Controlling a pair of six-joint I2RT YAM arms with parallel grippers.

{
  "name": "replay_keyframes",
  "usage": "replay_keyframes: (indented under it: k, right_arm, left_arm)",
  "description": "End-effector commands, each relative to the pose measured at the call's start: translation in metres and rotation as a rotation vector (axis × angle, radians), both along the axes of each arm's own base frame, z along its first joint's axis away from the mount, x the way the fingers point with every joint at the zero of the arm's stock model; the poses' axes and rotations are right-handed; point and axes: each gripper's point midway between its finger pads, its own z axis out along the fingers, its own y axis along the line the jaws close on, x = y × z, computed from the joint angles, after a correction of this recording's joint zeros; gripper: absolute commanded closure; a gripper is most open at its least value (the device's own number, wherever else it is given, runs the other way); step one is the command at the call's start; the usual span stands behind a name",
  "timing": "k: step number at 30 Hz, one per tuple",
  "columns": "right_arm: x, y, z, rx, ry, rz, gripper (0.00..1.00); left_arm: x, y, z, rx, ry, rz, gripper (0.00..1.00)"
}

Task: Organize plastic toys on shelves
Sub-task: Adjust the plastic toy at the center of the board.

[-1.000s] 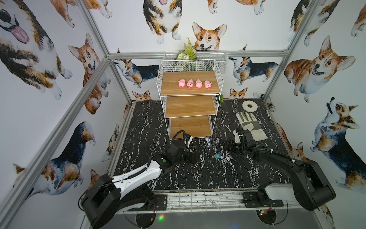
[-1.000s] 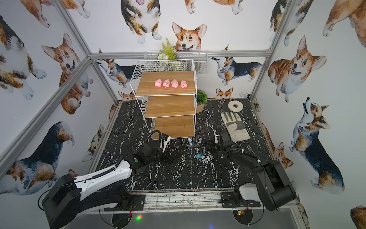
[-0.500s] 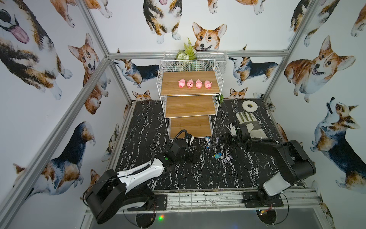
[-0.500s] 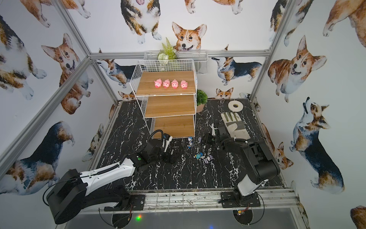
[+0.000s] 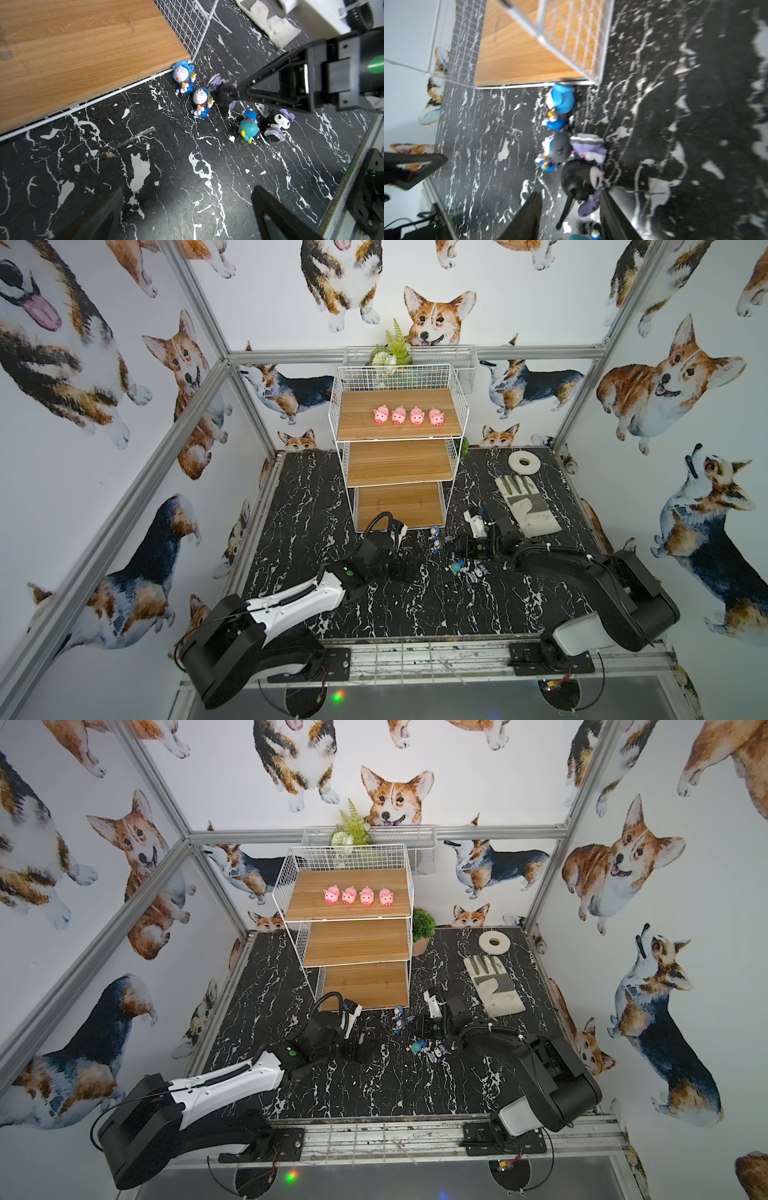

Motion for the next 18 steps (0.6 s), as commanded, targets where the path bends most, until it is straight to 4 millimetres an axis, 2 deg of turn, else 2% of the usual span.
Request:
replay_keyframes:
  k: [1,6,8,12,16,18]
  right_arm:
    - [-0.006,-0.004,-0.004,-0.032,0.009,0.016,0.49]
    - [-0.003,-0.013,-0.014,-0.127,0.000,0.029,0.49]
    - [-0.004,-0.014,-0.010,-0.151,-0.021,0.059,0.49]
    - [-0.011,-0.011,0.011,-0.232,-0.082,0.159,0.48]
    - [-0.021,-0.015,0.026,-0.394,-0.159,0.258,0.48]
    - [-0.028,-0.005,0.041,-0.420,-0.260,0.361,0.49]
  left_arm:
    - [0.002,-0.004,0.006,-0.032,-0.008,0.000,0.00]
    - [0.002,-0.003,0.006,-0.030,-0.014,0.005,0.00]
    - [0.002,-0.003,0.006,-0.030,-0.018,0.002,0.00]
    - [0.004,0.000,0.008,-0.025,-0.033,0.014,0.00]
    - [0.010,0.014,0.010,-0.016,-0.070,0.088,0.00]
    - [0.012,0.020,0.012,-0.027,-0.082,0.115,0.00]
